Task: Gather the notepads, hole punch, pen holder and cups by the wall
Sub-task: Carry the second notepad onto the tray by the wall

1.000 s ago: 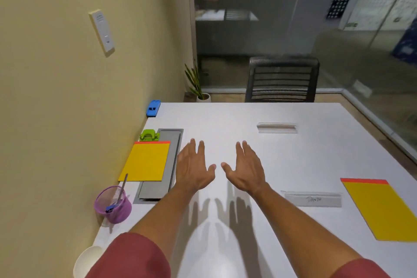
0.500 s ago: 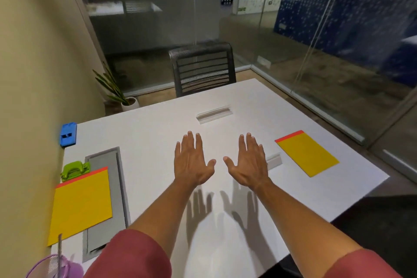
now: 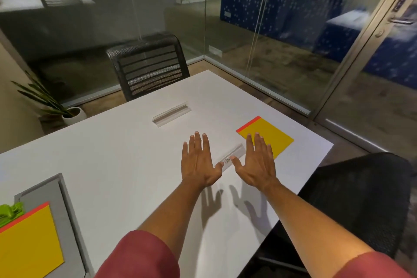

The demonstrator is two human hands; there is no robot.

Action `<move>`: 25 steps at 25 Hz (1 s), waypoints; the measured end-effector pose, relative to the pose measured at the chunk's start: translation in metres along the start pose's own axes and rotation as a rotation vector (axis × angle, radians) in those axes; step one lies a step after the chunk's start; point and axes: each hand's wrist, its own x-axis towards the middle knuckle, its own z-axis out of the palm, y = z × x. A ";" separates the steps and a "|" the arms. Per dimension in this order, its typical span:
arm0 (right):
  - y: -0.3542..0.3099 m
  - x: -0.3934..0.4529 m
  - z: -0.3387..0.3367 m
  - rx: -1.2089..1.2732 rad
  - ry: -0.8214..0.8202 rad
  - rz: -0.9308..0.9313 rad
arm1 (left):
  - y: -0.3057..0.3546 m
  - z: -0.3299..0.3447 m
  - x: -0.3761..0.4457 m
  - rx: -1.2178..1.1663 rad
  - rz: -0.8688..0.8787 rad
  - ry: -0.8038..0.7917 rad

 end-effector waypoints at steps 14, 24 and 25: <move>0.127 0.102 0.033 -0.011 -0.138 0.126 | 0.126 0.086 0.097 -0.276 -0.063 -0.238; 0.191 0.183 0.085 0.056 -0.272 0.199 | 0.173 0.160 0.159 -0.653 -0.293 -0.382; 0.196 0.192 0.088 0.059 -0.283 0.202 | 0.175 0.164 0.166 -0.704 -0.341 -0.389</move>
